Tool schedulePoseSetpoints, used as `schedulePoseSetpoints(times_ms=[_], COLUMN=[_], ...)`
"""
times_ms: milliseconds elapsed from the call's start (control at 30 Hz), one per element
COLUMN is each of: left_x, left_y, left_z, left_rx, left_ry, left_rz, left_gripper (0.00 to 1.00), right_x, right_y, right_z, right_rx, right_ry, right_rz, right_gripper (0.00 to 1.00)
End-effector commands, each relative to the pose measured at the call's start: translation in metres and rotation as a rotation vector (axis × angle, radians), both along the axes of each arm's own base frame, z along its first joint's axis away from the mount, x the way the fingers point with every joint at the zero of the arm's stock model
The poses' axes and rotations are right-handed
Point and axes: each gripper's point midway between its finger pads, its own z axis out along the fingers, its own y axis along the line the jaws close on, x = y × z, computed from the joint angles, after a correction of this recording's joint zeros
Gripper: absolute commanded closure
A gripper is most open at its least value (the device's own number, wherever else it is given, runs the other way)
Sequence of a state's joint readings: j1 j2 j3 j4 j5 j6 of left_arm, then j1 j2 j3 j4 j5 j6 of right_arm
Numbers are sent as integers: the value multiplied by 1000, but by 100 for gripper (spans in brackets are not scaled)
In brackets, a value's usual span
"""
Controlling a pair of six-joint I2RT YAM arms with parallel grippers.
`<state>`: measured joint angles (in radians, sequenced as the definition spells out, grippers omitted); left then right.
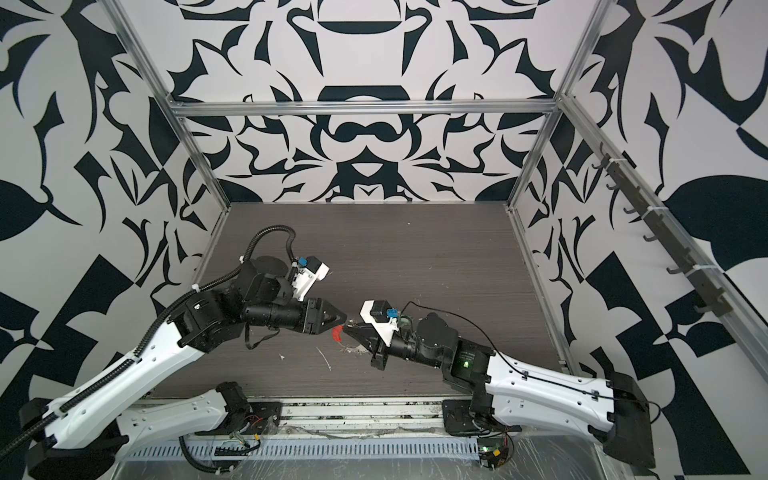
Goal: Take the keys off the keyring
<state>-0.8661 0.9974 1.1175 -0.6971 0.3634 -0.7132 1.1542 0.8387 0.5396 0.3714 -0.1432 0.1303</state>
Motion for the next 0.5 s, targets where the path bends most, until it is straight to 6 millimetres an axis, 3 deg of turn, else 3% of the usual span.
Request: schedulePoseSetpoints(times_ms=[0,333,467], left_x=[-3,13,17], left_y=[-7,-6,5], left_z=[19,14,2], left_rx=[-117,-271,-214], left_ry=[23,146,161], left_rz=[-14,126,194], left_gripper=[48,44,44], right_x=[0,4,4], right_y=[-3,1,2], right_z=[29,26,25], right_rx=[106,105,99], right_ry=[-49,-71,-83], right_rz=[-15,-30,-27], right_gripper=[100,100,100])
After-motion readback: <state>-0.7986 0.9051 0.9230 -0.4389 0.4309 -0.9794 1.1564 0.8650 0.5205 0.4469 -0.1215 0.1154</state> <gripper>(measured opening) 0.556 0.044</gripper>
